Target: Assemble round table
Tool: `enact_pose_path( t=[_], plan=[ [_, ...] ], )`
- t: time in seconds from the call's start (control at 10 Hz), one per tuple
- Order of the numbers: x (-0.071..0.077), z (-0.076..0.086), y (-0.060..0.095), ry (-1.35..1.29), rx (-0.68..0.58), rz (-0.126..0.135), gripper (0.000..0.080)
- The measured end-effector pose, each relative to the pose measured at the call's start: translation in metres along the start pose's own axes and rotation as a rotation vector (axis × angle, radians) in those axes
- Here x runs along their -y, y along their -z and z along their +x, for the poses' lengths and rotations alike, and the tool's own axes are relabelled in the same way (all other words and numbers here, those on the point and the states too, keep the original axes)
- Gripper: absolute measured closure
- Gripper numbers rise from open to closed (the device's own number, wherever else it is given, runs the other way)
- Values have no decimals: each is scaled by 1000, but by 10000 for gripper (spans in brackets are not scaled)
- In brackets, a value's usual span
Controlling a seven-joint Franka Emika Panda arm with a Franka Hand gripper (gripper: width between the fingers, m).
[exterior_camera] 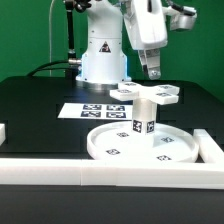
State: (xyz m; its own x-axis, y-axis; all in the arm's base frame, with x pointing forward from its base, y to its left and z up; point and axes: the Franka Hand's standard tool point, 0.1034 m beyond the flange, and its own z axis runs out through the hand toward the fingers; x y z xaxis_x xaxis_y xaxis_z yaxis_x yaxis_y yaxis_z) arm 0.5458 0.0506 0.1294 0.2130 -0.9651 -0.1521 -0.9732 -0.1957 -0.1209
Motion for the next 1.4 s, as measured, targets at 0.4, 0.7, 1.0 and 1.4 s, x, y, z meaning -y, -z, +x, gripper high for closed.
enact_pose_path(
  t=[0.4, 0.7, 1.0, 1.4],
  plan=[
    [4, -5, -3, 515, 27, -65, 151],
    [3, -5, -4, 724, 35, -64, 151],
    [4, -3, -3, 1081, 24, -74, 151],
    [0, -1, -3, 1446, 59, -89, 151]
  ],
)
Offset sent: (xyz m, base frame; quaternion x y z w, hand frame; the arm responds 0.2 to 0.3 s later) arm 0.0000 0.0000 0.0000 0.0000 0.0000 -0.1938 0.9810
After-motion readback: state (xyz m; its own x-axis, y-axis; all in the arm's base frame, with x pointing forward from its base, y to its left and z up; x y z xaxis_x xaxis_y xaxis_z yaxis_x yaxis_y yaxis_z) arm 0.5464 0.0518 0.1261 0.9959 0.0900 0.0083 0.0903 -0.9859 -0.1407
